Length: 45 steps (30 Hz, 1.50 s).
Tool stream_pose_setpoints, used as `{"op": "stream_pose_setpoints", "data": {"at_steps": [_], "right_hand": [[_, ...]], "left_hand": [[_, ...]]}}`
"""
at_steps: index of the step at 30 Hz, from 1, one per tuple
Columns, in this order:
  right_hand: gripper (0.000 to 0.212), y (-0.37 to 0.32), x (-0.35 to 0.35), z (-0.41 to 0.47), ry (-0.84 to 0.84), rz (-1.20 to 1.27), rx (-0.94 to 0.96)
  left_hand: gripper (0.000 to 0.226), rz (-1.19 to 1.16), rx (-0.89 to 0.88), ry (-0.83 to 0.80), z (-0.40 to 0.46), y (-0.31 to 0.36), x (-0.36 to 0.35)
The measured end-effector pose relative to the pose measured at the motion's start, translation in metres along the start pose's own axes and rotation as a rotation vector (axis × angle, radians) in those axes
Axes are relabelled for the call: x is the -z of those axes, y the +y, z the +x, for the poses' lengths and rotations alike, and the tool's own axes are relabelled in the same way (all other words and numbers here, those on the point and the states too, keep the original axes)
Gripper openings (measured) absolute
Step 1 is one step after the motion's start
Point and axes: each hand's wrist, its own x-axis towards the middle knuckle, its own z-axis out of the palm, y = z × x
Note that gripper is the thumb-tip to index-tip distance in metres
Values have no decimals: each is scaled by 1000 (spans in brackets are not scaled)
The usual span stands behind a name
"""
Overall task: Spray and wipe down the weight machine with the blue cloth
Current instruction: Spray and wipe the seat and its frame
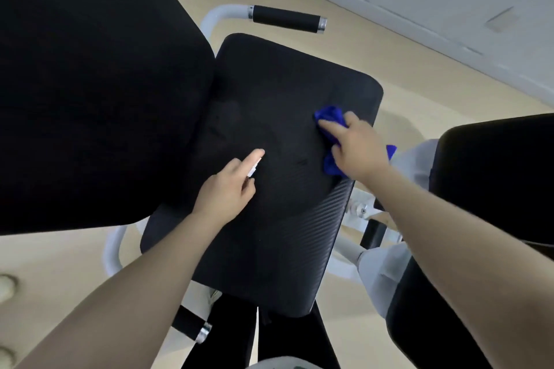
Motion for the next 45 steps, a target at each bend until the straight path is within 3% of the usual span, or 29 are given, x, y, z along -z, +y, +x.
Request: {"op": "stream_pose_setpoints", "data": {"at_steps": [3, 5, 7, 11, 14, 17, 20, 22, 24, 26, 28, 30, 32, 34, 39, 41, 45], "right_hand": [[52, -37, -30, -71, -162, 45, 237], [47, -27, -33, -72, -171, -23, 380], [47, -5, -16, -42, -70, -86, 320], [53, 16, -1, -5, 45, -106, -3], [54, -20, -18, -37, 17, -50, -14], [50, -65, -43, -85, -74, -62, 243], [54, -65, -35, -81, -189, -231, 503], [57, -51, -18, -45, -116, -308, 368], [57, -40, -4, -6, 15, -244, 22], [56, -55, -8, 14, 90, -131, -122], [55, -91, -27, 8, 30, -131, 35], [54, -122, -48, -15, -58, -121, 374], [52, -126, -54, -20, -61, -142, 592], [50, -114, -37, 12, -113, -163, 574], [42, -118, 0, 99, 12, -107, 103], [44, -144, -9, 88, -25, -106, 185], [54, -157, -25, 58, -99, -206, 566]], "left_hand": [[56, 20, 14, -78, -5, -5, 6], [56, 74, -12, -88, -8, -9, 14], [54, 137, -43, -64, -12, -12, 20], [53, 220, -61, -33, -20, -27, 23], [52, 181, -60, 12, -26, -39, 16], [53, 148, -56, 31, -31, -44, 11], [51, 165, -36, 39, -31, -39, 11], [50, 194, -3, 45, -29, -38, 11], [51, 202, 45, 91, -24, -38, 10], [52, 188, 78, 177, -14, -40, 9], [53, 151, 98, 227, -8, -41, 8], [53, 76, 70, 272, -10, -44, 9], [54, -38, 71, 292, -15, -47, 14], [54, -94, 116, 266, -14, -48, 17], [56, -71, 106, 267, -10, -52, 11], [55, -64, 113, 280, -8, -55, 9], [57, -43, 72, 330, -9, -55, 4]]}}
